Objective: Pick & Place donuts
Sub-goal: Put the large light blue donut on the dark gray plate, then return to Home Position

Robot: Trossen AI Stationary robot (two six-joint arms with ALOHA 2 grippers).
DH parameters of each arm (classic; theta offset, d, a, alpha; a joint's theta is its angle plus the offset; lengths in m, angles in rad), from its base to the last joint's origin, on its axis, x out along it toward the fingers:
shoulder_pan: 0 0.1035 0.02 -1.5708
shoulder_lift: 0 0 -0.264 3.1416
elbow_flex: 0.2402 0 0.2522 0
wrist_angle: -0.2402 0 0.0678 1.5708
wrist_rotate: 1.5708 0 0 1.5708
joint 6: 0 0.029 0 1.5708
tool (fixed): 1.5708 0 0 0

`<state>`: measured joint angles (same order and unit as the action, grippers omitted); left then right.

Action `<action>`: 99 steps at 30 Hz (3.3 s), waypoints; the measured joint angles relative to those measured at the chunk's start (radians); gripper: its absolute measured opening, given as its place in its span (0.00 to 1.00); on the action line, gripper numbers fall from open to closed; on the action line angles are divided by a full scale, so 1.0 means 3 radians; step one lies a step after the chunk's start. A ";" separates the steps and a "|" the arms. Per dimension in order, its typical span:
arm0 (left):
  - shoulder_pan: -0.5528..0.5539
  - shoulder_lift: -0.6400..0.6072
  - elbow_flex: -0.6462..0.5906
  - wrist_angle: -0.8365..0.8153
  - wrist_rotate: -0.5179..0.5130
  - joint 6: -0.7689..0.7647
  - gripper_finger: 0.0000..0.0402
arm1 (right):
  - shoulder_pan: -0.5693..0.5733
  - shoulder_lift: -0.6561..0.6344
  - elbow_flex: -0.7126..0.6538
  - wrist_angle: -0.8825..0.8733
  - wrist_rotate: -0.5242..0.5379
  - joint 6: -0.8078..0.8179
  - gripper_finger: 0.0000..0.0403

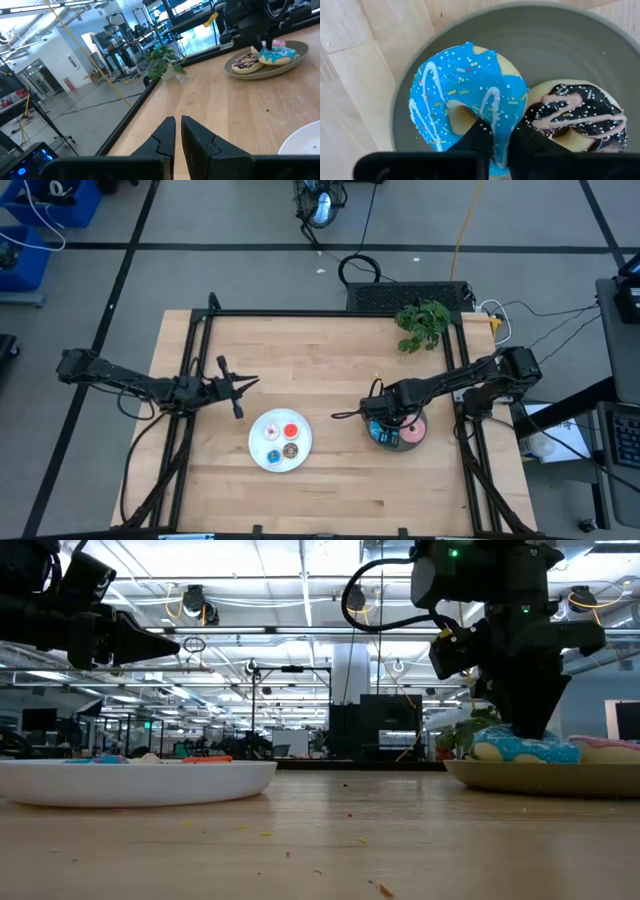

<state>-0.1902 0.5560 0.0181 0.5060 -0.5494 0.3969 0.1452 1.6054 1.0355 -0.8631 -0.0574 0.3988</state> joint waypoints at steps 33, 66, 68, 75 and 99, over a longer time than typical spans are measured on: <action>0.0000 0.0001 0.0000 -0.0016 0.0000 -0.0021 0.09 | 0.0040 -0.0342 0.1300 -0.0401 0.0270 -0.0457 0.40; 0.0000 0.0000 0.0000 0.0163 -0.0210 0.0359 0.09 | 0.0505 -0.3341 -0.1946 0.2963 0.1212 -0.1406 0.00; 0.0000 0.0000 0.0000 0.0232 -0.0210 0.0147 0.09 | 0.0504 -0.3420 -0.2143 0.3161 0.1138 -0.1466 0.00; 0.0000 0.0001 -0.0001 0.0114 -0.0210 -0.0420 0.09 | 0.0505 -0.3719 -0.2569 0.3378 0.1133 -0.1571 0.00; -0.0446 -0.0283 0.0087 0.0224 0.0089 -0.0075 0.01 | 0.0504 -0.4650 -0.3211 0.3480 0.0893 -0.1323 0.00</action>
<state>-0.3239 0.4712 0.0443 0.5733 -0.5228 0.3746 0.2962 0.2106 0.0722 0.1810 0.2104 0.0019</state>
